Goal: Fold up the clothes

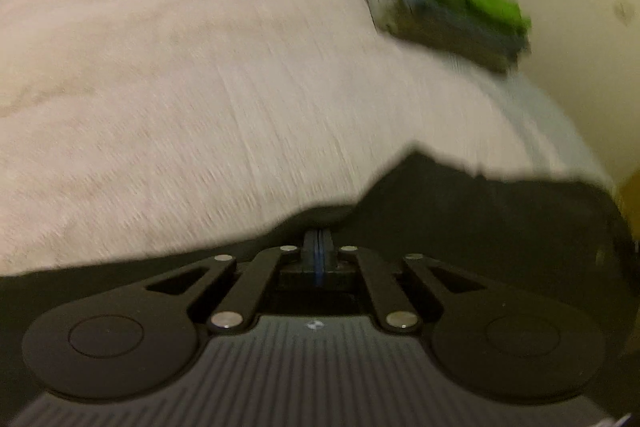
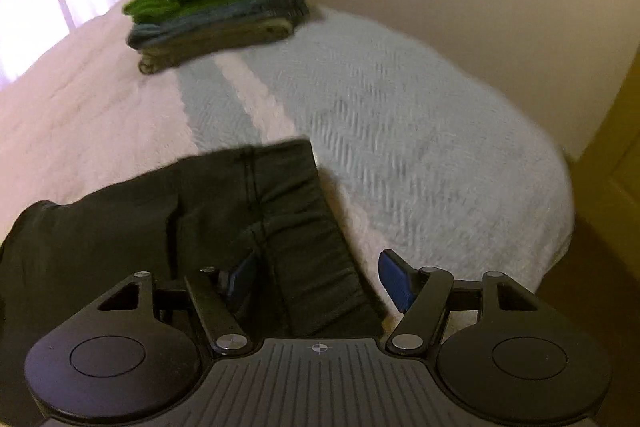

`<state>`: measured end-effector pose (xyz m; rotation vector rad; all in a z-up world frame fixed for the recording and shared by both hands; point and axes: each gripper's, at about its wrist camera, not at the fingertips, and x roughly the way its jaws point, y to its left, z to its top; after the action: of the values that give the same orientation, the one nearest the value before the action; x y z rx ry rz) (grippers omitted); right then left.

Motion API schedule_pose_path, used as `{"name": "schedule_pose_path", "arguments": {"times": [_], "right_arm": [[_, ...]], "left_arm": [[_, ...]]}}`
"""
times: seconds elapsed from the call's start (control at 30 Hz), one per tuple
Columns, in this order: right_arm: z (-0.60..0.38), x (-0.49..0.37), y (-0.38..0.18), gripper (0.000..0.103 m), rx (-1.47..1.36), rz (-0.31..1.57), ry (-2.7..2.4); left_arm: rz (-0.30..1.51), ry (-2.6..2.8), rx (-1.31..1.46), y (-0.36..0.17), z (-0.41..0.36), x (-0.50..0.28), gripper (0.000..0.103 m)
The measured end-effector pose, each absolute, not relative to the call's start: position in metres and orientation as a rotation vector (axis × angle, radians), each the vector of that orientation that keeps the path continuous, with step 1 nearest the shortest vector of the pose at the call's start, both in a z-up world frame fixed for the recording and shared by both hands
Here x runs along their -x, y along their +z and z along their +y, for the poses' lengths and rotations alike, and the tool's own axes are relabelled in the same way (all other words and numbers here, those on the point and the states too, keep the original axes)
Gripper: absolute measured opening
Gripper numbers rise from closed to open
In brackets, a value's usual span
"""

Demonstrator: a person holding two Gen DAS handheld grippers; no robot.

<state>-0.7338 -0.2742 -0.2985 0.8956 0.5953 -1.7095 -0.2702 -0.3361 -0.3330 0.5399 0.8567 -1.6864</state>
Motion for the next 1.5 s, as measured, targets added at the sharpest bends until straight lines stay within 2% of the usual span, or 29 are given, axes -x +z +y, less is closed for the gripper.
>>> {"name": "schedule_pose_path", "arguments": {"times": [0.2, 0.3, 0.43, 0.57, 0.6, 0.63, 0.67, 0.77, 1.13, 1.27, 1.5], "right_arm": [[-0.242, 0.683, -0.263, 0.066, -0.769, 0.643, -1.584], [-0.245, 0.671, -0.269, 0.066, -0.824, 0.717, -1.535], [-0.25, 0.655, -0.277, 0.066, -0.895, 0.815, -1.466], [-0.254, 0.648, -0.275, 0.066, -1.004, 0.875, -1.403], [-0.255, 0.649, -0.271, 0.072, -1.045, 0.88, -1.387], [-0.255, 0.647, -0.269, 0.089, -1.081, 0.893, -1.368], [-0.256, 0.646, -0.266, 0.094, -1.116, 0.906, -1.348], [-0.257, 0.637, -0.26, 0.094, -1.156, 0.925, -1.31], [-0.249, 0.595, -0.204, 0.094, -1.048, 0.911, -1.238], [-0.248, 0.587, -0.188, 0.094, -0.993, 0.903, -1.234], [-0.241, 0.586, -0.183, 0.094, -0.973, 0.918, -1.264]], "left_arm": [[0.9, -1.605, -0.533, -0.316, -0.274, 0.244, 0.002], [0.967, -1.53, -0.574, -0.322, -0.248, 0.241, 0.006], [1.054, -1.425, -0.628, -0.329, -0.213, 0.236, 0.006], [1.103, -1.292, -0.708, -0.306, -0.21, 0.23, 0.011], [1.107, -1.257, -0.735, -0.297, -0.21, 0.228, 0.015], [1.111, -1.228, -0.755, -0.289, -0.21, 0.227, 0.018], [1.114, -1.205, -0.765, -0.28, -0.21, 0.225, 0.021], [1.111, -1.157, -0.798, -0.254, -0.209, 0.225, 0.031], [0.953, -1.123, -0.8, -0.165, -0.192, 0.235, 0.04], [0.902, -1.145, -0.802, -0.151, -0.193, 0.243, 0.044], [0.894, -1.193, -0.827, -0.152, -0.195, 0.252, 0.044]]}}
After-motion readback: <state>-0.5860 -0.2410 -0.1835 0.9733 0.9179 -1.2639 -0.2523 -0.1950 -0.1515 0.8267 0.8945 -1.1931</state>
